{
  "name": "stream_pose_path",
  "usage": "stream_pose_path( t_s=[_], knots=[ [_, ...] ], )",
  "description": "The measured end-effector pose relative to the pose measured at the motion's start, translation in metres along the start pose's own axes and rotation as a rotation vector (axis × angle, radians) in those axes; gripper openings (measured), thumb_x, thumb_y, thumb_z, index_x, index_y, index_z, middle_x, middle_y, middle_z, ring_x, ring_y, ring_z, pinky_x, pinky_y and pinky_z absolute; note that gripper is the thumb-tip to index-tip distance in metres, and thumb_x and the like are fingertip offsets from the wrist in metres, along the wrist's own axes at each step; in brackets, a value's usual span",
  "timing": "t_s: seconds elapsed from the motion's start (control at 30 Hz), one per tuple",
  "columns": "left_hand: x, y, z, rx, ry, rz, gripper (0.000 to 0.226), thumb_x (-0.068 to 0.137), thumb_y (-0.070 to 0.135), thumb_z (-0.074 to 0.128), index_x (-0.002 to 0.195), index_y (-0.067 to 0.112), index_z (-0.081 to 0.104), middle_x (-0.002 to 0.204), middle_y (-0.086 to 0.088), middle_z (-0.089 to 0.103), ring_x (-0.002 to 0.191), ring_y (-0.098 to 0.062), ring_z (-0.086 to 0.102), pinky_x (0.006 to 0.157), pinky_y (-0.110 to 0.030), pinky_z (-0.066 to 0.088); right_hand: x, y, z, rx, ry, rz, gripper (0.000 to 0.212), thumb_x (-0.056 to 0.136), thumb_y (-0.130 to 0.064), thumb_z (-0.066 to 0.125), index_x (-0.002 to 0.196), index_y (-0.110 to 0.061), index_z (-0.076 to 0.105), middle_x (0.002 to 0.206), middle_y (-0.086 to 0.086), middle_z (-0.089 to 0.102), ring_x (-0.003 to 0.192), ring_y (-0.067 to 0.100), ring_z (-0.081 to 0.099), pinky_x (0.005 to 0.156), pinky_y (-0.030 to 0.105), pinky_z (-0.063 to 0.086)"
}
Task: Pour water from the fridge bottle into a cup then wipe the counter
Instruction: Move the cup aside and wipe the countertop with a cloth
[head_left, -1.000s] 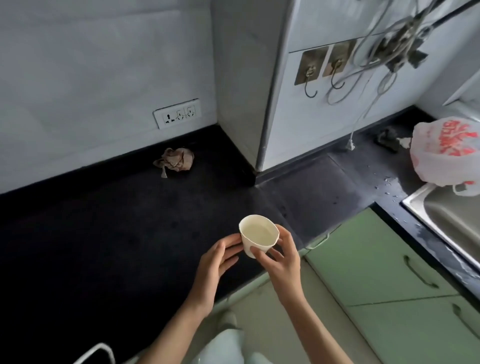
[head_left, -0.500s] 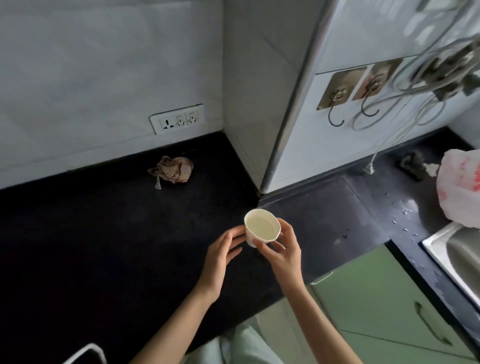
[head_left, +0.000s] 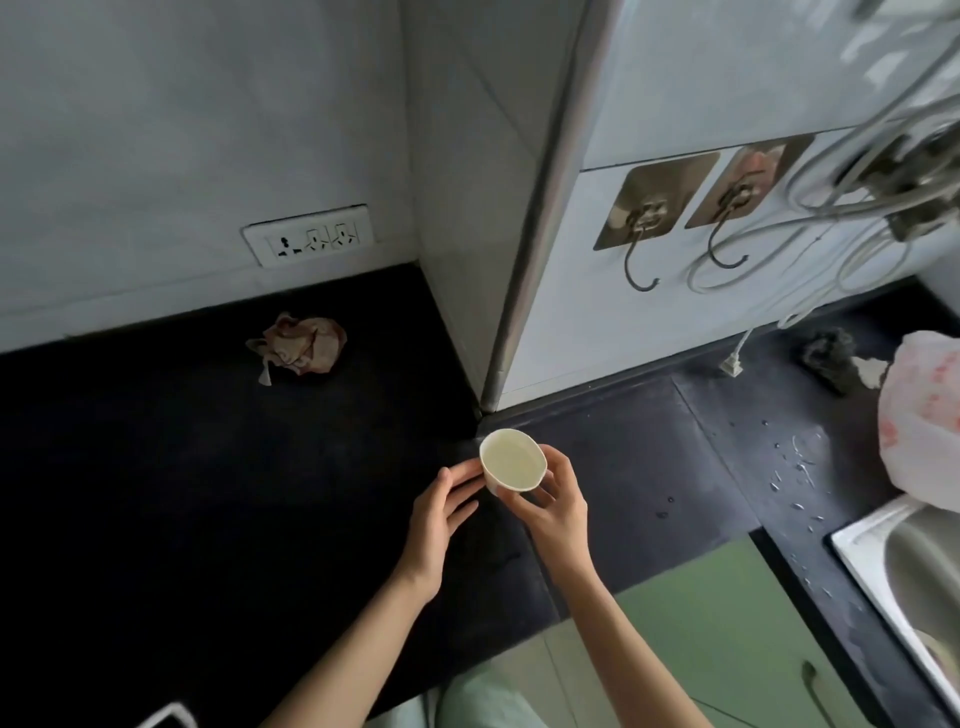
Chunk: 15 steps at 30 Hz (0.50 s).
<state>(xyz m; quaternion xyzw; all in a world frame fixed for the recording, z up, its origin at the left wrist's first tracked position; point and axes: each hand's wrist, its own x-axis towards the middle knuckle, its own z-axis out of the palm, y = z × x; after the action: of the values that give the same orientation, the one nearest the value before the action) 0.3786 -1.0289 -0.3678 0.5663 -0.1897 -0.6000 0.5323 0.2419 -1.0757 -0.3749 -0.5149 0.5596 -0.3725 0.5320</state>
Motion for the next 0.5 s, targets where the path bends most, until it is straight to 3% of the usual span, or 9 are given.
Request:
stream_pose_path(
  t_s=[0.4,0.5],
  knots=[
    [0.019,-0.011,0.002,0.063,0.003,-0.022,0.043,0.103,0.034,0.028,0.125,0.018,0.062,0.124,0.006,0.067,0.12,-0.01,0.059,0.107,-0.04,0.043,0.012,0.017,-0.009,-0.067,-0.039,-0.005,0.058,0.073,-0.01,0.082,0.119,-0.029,0.054,0.116,-0.015,0.064,0.111,0.003,0.06,0.094,0.025,0.051],
    [0.019,-0.01,0.0,0.088,-0.012,-0.015,0.042,0.103,0.034,0.03,0.126,0.019,0.061,0.126,0.005,0.066,0.12,-0.011,0.059,0.105,-0.038,0.044,0.01,0.014,-0.01,-0.108,-0.054,-0.011,0.059,0.075,-0.016,0.082,0.123,-0.034,0.052,0.121,-0.018,0.061,0.114,0.001,0.057,0.098,0.024,0.048]
  ],
)
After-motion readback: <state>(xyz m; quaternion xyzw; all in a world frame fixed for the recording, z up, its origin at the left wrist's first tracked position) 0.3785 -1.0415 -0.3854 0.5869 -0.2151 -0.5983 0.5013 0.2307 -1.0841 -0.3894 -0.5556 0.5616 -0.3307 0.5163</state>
